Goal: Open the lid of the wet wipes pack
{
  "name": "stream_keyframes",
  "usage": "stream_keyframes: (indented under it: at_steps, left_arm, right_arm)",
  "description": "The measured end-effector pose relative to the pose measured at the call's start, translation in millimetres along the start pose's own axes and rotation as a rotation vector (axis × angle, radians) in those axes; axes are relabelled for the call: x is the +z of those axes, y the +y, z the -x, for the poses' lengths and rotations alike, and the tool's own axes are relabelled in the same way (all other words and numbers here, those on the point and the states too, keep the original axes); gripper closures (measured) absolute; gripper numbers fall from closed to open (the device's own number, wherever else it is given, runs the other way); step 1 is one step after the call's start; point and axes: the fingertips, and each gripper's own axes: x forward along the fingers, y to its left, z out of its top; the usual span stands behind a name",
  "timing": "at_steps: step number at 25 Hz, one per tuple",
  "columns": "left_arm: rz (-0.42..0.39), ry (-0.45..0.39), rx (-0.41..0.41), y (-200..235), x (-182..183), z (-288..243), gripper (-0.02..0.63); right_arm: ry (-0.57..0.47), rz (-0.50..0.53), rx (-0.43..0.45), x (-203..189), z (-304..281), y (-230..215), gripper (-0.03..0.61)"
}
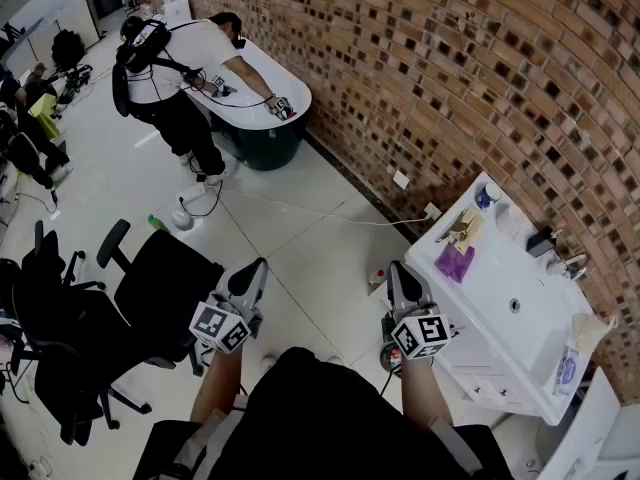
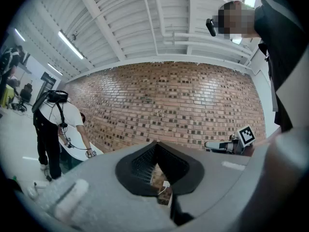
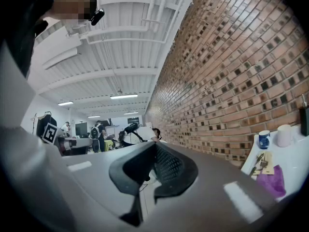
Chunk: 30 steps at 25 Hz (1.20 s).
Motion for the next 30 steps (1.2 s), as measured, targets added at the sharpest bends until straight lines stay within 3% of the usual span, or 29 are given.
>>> stream_keyframes:
  at_steps: [13,22,30]
  left_arm:
    - [-0.005,-0.01,-0.084,-49,-6,-54,0.612]
    - [-0.042,-0.003,-0.169,-16,22,-69,0.614]
    - [-0.013,-0.009,-0.271,-3,22,-85,0.614]
  right_arm:
    - [-0.005,-0.008,-0.053,-7,32,-51,0.575]
    - [-0.054,-0.018,-0.096,5,-11,-23,0.575]
    - [-0.049,0.025,-0.179,11,-15,-14,0.575]
